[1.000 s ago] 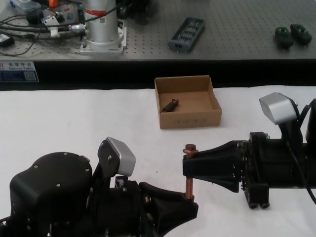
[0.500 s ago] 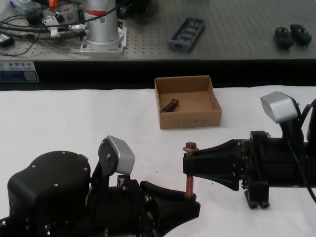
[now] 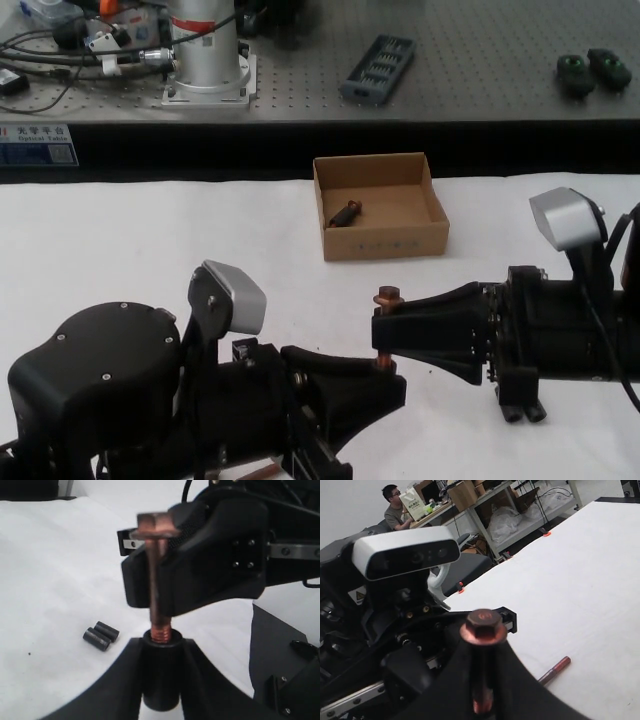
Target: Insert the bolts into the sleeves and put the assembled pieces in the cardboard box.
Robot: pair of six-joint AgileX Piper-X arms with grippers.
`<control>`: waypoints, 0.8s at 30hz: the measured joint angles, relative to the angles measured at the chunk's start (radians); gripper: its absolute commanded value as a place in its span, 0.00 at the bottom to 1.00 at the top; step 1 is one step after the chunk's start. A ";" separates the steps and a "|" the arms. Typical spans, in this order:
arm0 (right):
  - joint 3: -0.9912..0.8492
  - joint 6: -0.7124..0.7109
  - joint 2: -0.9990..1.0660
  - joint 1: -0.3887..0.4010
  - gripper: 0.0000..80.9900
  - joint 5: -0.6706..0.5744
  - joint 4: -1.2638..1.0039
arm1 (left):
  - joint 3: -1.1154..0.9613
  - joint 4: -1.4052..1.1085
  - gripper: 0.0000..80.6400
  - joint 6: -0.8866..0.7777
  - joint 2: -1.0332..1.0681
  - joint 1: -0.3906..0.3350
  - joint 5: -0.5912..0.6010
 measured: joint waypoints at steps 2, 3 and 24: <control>-0.001 0.000 0.000 0.000 0.05 0.005 0.000 | 0.000 -0.004 0.14 -0.007 0.000 0.001 -0.011; -0.001 0.000 0.000 0.000 0.05 0.005 -0.002 | 0.000 -0.009 0.14 -0.016 0.000 0.001 -0.026; -0.001 0.117 -0.009 -0.012 0.56 -0.106 -0.033 | -0.021 -0.019 0.14 -0.067 0.001 -0.003 -0.045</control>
